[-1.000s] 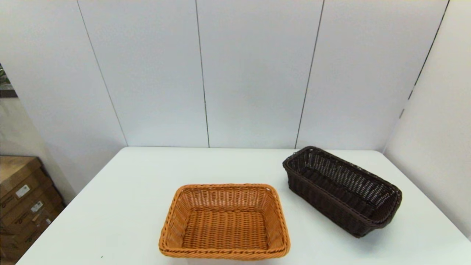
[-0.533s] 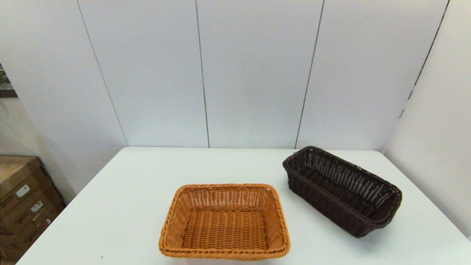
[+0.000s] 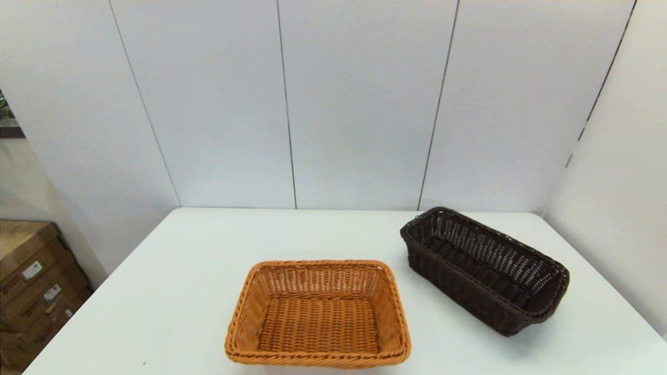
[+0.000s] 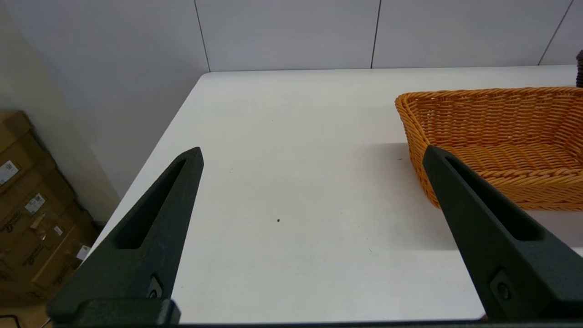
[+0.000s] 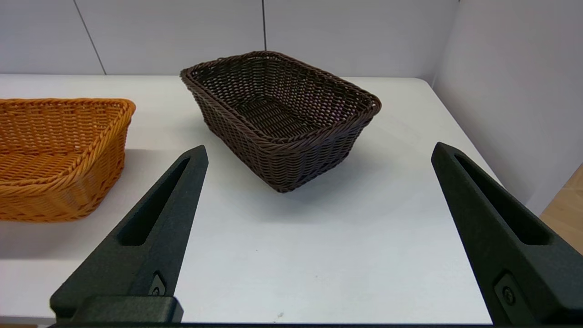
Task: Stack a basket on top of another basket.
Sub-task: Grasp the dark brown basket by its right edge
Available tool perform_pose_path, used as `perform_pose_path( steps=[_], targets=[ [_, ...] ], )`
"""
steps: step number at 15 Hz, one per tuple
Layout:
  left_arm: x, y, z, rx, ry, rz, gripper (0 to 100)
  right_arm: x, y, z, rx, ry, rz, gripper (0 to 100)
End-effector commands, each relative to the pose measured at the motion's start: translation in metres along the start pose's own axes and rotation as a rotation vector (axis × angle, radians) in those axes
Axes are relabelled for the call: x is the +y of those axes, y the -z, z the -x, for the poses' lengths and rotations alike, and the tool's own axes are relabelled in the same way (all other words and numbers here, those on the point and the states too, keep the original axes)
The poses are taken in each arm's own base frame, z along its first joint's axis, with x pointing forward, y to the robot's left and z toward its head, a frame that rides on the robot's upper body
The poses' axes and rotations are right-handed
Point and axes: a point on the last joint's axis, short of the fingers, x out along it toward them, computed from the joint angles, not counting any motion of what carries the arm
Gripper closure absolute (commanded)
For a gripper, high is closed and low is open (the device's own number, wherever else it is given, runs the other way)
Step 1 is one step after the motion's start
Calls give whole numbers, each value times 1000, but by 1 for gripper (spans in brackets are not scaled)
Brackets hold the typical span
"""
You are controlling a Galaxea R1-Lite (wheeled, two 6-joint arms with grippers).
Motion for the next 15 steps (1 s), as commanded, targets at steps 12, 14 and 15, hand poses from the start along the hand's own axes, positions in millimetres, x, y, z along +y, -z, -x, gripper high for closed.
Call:
perform_pose_path(
  steps=[12, 14, 15],
  targets=[
    [0, 0, 0, 0, -1, 1, 0, -1, -100, -48, 304, 45, 4, 0],
    [0, 0, 0, 0, -1, 1, 0, -3, -106, -58, 388, 120, 4, 0],
    [0, 0, 0, 0, -1, 1, 0, -4, -112, -63, 424, 160, -24, 0]
  ],
)
